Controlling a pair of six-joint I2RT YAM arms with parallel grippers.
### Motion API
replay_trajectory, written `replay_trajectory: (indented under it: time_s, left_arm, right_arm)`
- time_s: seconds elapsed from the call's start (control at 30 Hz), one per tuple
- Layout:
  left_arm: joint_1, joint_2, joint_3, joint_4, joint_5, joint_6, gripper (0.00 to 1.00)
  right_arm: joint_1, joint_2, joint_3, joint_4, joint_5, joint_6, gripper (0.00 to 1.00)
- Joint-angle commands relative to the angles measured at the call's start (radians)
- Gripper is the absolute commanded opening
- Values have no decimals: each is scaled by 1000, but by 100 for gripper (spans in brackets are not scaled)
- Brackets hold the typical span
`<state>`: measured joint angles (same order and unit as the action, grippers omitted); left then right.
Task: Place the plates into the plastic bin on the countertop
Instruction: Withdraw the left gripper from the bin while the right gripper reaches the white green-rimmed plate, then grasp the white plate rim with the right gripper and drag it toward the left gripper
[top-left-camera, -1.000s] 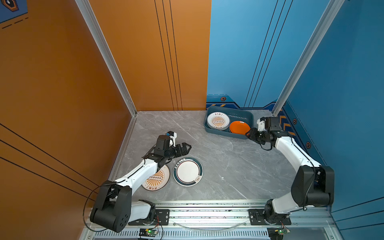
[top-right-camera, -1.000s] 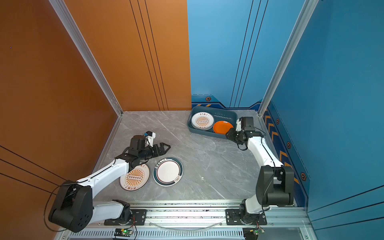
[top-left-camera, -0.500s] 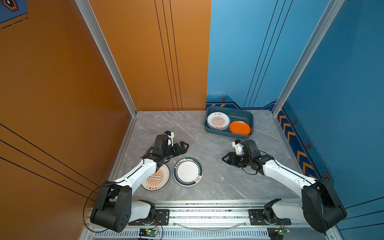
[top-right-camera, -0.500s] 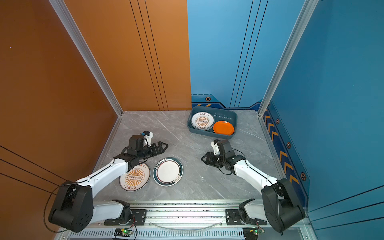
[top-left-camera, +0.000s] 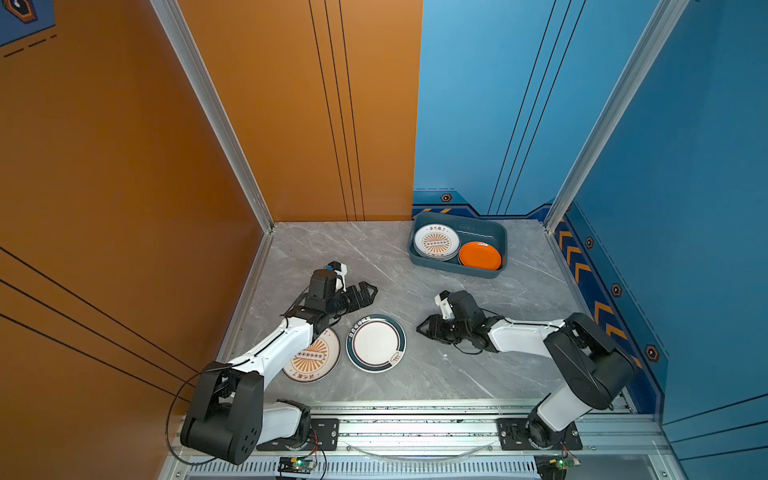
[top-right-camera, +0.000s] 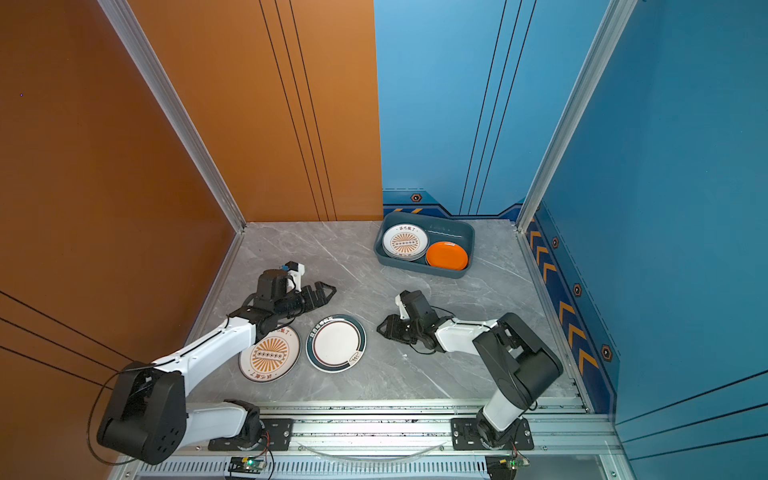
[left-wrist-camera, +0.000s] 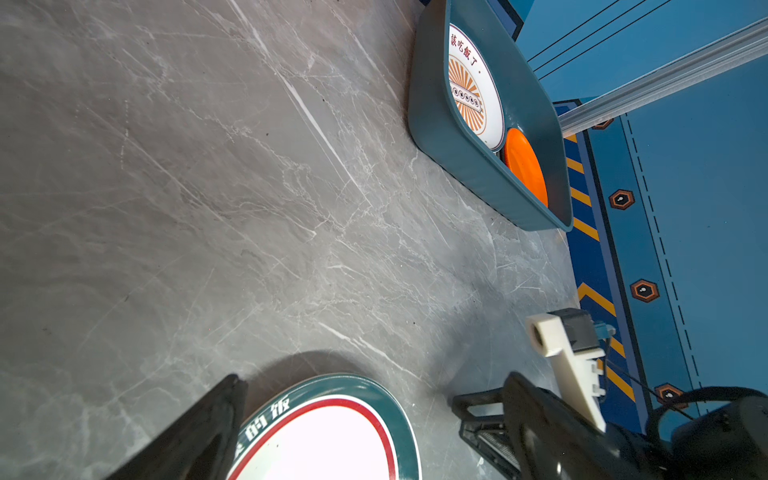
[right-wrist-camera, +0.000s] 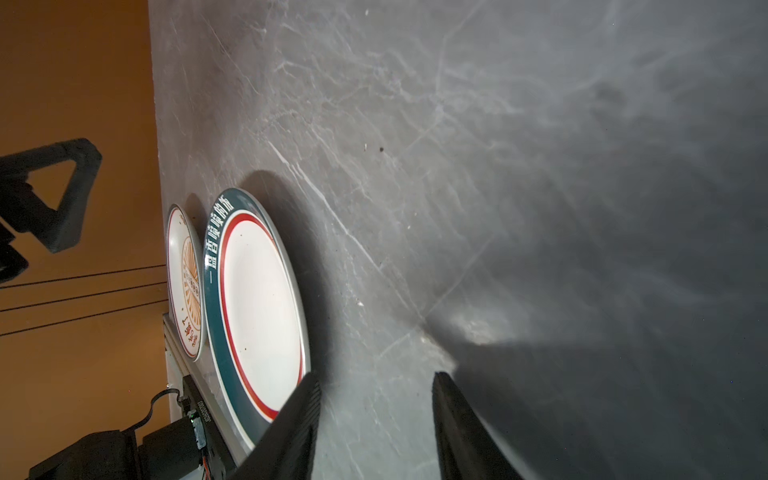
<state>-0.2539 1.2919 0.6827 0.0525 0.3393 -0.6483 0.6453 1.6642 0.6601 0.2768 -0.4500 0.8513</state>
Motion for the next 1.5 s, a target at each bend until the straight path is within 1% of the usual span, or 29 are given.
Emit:
replay_trajectory:
  time_s: [0.0,0.07,0.13,0.3,0.47,0.6,0.77,0.87,1.0,1.1,1.2,1.23,1.47]
  left_arm:
    - [13,-6,20,-6,-19,3,98]
    - [16,-3,21,-6,-18,5,98]
    - [20,0,21,-6,-17,7,98]
    - [34,4,16,0,-7,10,98]
    - [44,4,6,10,3,7,98]
    - [57,3,-1,13,11,10,98]
    - [69,1,-10,20,23,11,98]
    - [71,-2,-15,24,31,13,98]
    - [72,1,-27,39,52,17,98]
    - [72,4,-36,56,69,17,98]
    - [71,9,-43,73,83,15,98]
    - [71,13,-42,78,88,15,98]
    - [58,78,-58,182,168,-31,98]
  right_arm:
    - [33,54,39,98,1,54,46]
    - [48,86,52,121,-7,71,46]
    - [86,121,64,145,-21,88,46]
    - [127,199,82,213,-50,134,46]
    - [135,233,88,234,-47,153,40]
    - [136,242,104,221,-39,150,31]
    - [136,256,121,209,-34,150,13]
    - [133,248,124,198,-32,145,7]
    - [114,206,118,164,-30,127,2]
    - [83,146,106,121,-27,104,0]
    - [62,70,95,60,-23,73,0]
    - [24,46,92,42,-23,63,0]
    - [-66,-141,72,-96,-21,4,0]
